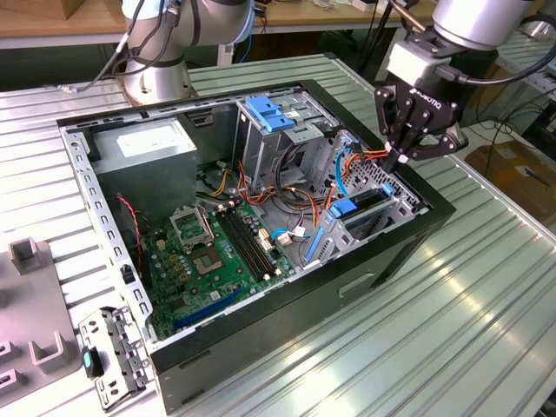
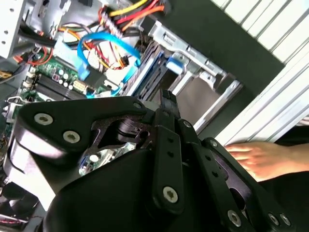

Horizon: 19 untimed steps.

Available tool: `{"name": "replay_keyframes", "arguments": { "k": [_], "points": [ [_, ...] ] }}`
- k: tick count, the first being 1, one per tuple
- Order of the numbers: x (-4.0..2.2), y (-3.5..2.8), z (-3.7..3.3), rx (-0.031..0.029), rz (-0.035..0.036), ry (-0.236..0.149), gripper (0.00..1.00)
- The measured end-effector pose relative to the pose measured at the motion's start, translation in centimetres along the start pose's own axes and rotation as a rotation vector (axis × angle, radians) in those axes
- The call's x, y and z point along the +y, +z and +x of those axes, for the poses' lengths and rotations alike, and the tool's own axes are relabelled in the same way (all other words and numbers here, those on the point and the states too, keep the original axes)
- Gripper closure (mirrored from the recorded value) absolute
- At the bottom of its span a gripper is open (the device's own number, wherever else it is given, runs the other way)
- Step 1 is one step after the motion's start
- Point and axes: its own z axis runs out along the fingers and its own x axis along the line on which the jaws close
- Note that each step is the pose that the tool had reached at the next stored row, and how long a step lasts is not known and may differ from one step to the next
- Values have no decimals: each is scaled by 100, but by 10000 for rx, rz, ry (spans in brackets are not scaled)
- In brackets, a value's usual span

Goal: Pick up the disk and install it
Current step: 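Insert the first disk wire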

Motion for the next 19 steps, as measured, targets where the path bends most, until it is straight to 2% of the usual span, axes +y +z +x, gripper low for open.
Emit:
{"name": "replay_keyframes", "arguments": {
  "k": [3,5,7,9,10,11,19],
  "points": [
    [-97,15,-22,-1,2,-65,89],
    [-135,17,-43,-1,2,-97,89],
    [-137,14,-57,-3,5,-230,89],
    [-137,8,-59,-13,0,-576,89],
    [-138,5,-60,-17,5,-889,89],
    [-147,4,-69,-18,9,-1003,89],
    [-261,7,-125,-22,17,-1235,89]
  ]
}}
